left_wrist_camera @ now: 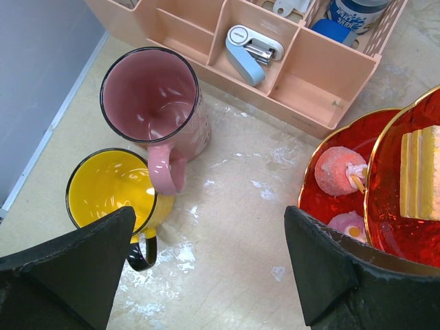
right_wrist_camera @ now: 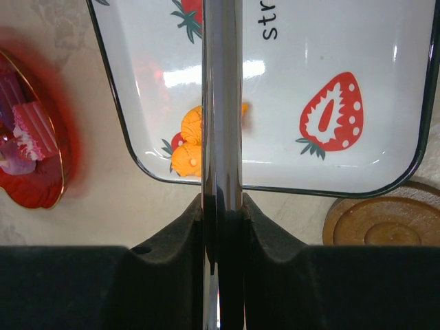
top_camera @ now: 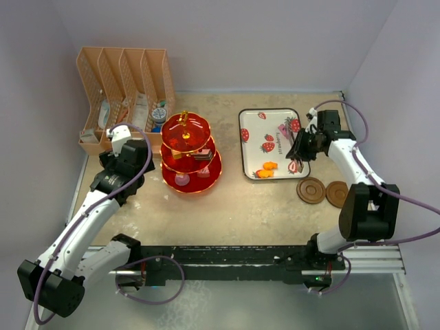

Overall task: Serve the afternoon tea
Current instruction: Adjust the dessert on the tray, then pick up the desert from the tray.

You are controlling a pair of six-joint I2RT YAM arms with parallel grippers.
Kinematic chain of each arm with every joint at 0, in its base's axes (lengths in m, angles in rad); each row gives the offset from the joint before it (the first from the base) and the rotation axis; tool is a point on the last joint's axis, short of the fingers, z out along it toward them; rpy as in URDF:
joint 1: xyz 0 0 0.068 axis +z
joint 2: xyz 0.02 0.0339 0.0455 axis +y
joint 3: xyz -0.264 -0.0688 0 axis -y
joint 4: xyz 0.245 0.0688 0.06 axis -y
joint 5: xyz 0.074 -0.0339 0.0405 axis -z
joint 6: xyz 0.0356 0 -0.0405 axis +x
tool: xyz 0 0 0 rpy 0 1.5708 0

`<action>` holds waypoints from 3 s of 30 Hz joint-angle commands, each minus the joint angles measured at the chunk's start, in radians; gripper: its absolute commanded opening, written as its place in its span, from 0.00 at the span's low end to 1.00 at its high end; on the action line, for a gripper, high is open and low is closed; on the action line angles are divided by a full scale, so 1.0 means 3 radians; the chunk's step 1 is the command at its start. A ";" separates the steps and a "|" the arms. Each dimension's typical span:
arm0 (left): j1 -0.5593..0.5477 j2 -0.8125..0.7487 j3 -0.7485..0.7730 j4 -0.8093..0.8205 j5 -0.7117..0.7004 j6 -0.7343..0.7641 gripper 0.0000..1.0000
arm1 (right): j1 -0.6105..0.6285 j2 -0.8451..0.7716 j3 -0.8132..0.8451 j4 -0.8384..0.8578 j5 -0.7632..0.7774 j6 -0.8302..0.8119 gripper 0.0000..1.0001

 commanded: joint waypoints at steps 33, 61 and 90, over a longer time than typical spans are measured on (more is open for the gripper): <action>-0.0011 0.0035 0.0002 0.0078 -0.0004 0.0075 0.86 | 0.0725 -0.0314 -0.0072 -0.0011 -0.0650 0.0017 0.30; -0.0010 -0.0015 0.0006 0.0063 -0.0022 0.0070 0.86 | 0.0632 -0.0081 0.0235 -0.0586 0.0081 -0.0463 0.43; -0.0010 -0.0027 0.0008 0.0047 -0.0025 0.0059 0.86 | 0.0739 0.0064 -0.0007 -0.0416 0.0196 -0.0405 0.40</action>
